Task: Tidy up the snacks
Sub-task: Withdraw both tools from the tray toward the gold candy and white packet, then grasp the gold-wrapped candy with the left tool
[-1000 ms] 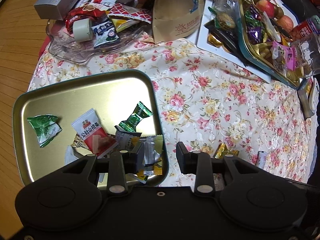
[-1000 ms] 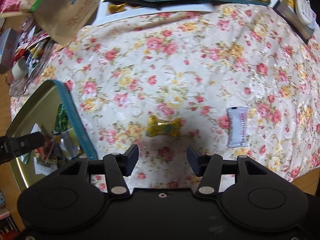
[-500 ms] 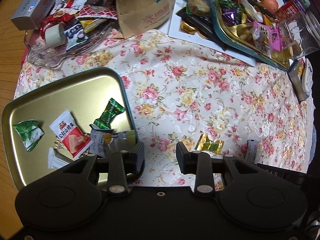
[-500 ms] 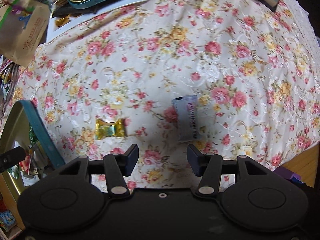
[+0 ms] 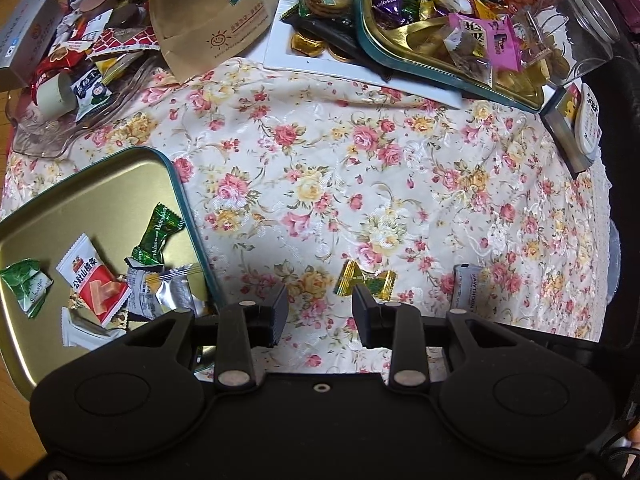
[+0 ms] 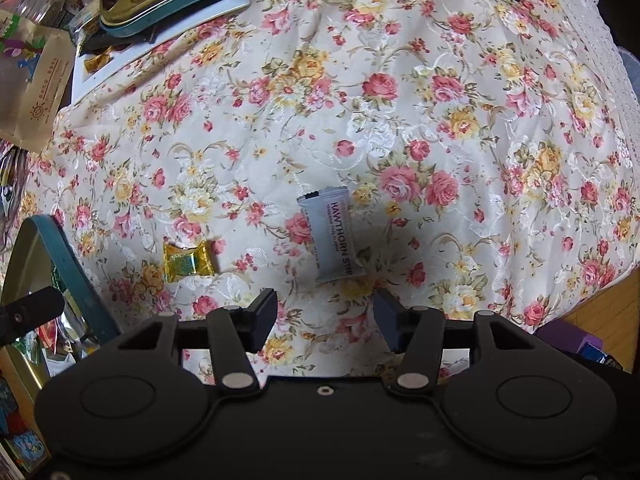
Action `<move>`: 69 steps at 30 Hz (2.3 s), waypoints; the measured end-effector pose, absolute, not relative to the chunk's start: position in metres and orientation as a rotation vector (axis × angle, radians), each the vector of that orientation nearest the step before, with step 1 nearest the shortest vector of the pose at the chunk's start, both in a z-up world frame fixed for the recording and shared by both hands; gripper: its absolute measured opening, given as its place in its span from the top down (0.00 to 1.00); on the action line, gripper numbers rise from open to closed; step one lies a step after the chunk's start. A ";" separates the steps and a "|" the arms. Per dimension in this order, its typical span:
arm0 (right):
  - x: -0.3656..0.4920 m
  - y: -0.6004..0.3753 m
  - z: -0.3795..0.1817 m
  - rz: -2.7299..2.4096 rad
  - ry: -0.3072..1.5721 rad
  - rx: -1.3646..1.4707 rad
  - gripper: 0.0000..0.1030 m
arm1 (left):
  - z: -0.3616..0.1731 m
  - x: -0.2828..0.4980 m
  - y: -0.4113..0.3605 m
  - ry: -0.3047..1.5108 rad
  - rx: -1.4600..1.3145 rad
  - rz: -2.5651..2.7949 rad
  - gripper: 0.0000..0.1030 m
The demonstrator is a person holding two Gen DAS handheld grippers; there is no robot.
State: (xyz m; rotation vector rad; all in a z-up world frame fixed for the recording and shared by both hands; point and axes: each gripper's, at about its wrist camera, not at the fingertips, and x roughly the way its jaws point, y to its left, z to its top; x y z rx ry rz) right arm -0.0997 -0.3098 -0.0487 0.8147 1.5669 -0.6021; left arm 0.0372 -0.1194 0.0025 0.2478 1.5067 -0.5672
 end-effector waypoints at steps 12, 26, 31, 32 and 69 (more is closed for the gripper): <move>-0.119 -0.333 -0.048 -0.605 1.554 0.924 0.45 | -0.008 0.037 -0.133 1.529 0.257 -0.548 0.58; -0.145 -0.366 -0.053 -0.658 1.533 1.071 0.45 | -0.035 0.001 -0.183 1.551 0.379 -0.650 0.58; -0.144 -0.364 -0.045 -0.649 1.518 1.060 0.46 | -0.053 -0.003 -0.191 1.534 0.446 -0.621 0.58; -0.145 -0.365 -0.043 -0.649 1.515 1.057 0.46 | -0.058 -0.003 -0.191 1.534 0.455 -0.611 0.58; -0.149 -0.363 -0.041 -0.640 1.525 1.053 0.46 | -0.105 -0.004 -0.213 1.550 0.511 -0.541 0.52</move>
